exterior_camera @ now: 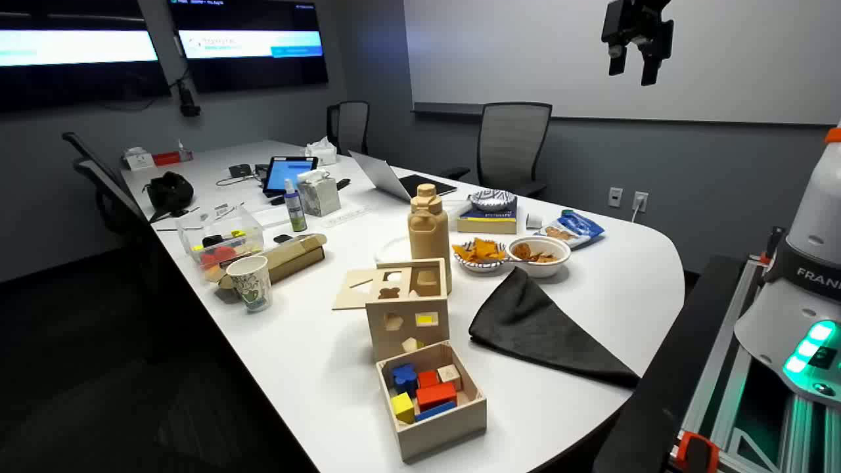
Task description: Use the black towel to clean the table
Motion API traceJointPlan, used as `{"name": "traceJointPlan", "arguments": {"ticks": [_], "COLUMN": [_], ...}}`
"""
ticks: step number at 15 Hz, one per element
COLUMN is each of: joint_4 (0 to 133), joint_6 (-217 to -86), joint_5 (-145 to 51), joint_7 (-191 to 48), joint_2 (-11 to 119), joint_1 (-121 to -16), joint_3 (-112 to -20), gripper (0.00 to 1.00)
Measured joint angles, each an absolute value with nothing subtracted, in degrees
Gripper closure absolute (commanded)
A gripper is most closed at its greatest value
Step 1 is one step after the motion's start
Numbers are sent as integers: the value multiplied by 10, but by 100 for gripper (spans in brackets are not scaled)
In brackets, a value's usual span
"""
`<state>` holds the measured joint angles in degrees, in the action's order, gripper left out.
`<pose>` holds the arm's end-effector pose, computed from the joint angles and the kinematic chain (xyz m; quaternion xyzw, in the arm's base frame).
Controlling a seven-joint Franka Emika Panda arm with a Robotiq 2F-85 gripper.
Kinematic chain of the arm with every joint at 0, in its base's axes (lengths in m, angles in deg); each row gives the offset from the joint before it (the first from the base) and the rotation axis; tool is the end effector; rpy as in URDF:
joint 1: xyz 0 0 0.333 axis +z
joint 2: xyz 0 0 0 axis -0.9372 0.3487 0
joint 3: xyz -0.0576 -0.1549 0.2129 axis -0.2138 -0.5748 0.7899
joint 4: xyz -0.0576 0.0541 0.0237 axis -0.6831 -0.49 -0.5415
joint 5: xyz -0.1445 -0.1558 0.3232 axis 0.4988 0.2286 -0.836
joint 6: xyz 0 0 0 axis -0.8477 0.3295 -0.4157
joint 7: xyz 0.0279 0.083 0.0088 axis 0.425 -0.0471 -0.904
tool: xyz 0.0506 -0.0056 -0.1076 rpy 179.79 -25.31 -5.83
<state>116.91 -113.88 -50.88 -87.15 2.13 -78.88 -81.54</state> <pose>0.3214 -0.1700 0.4223 -0.9825 0.1141 0.0649 0.1319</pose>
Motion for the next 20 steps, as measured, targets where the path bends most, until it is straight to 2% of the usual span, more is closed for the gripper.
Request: {"name": "traceJointPlan", "arguments": {"ticks": [11, 20], "joint_4": [1178, 1290], "joint_6": [-1162, -1470], "joint_5": [-524, -673], "joint_7": [-861, -730], "joint_2": [40, 189], "joint_1": [-785, -700], "joint_3": [-790, -644], "gripper": [0, 0]}}
